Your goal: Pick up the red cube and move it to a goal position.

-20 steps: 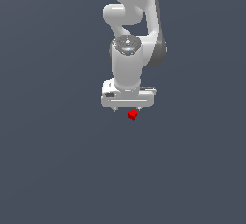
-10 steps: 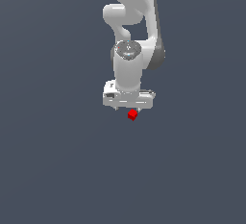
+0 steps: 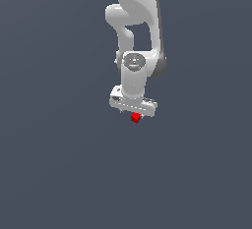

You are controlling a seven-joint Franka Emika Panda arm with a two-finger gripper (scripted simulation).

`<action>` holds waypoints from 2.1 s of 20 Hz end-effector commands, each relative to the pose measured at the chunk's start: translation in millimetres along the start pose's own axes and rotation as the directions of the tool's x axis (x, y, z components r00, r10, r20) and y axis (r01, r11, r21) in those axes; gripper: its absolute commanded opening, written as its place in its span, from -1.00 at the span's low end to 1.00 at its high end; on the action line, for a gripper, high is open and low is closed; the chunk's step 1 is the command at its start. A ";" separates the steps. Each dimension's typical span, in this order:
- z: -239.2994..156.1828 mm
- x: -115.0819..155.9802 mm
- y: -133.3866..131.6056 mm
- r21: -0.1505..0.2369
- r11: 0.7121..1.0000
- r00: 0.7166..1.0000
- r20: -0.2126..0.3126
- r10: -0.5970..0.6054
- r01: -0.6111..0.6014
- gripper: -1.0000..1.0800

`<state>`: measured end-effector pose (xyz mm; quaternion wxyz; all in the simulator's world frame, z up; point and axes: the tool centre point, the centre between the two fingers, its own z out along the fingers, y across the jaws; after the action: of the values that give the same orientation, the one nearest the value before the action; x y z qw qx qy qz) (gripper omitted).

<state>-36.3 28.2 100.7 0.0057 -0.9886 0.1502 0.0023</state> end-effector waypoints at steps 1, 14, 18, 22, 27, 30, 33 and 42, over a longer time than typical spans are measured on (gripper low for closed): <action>14.6 -7.3 -1.0 -0.002 0.998 0.998 -0.002 0.064 -0.064 0.92; 71.1 -32.2 -10.4 -0.008 0.954 0.954 -0.010 0.301 -0.301 0.92; 78.5 -34.8 -12.5 -0.008 0.944 0.944 -0.010 0.331 -0.331 0.92; 81.0 -35.4 -13.6 -0.008 0.940 0.940 -0.010 0.340 -0.340 0.92; 81.0 -35.4 -13.6 -0.008 0.940 0.940 -0.010 0.340 -0.340 -1.00; 81.0 -35.4 -13.6 -0.008 0.940 0.940 -0.010 0.340 -0.340 -1.00; 80.8 -35.5 -13.9 -0.008 0.941 0.941 -0.010 0.339 -0.339 -1.00; 60.2 -24.1 -13.9 -0.008 0.941 0.941 -0.010 0.339 -0.339 -1.00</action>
<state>-58.9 50.4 34.5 -0.0003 -0.9481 0.3181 0.0005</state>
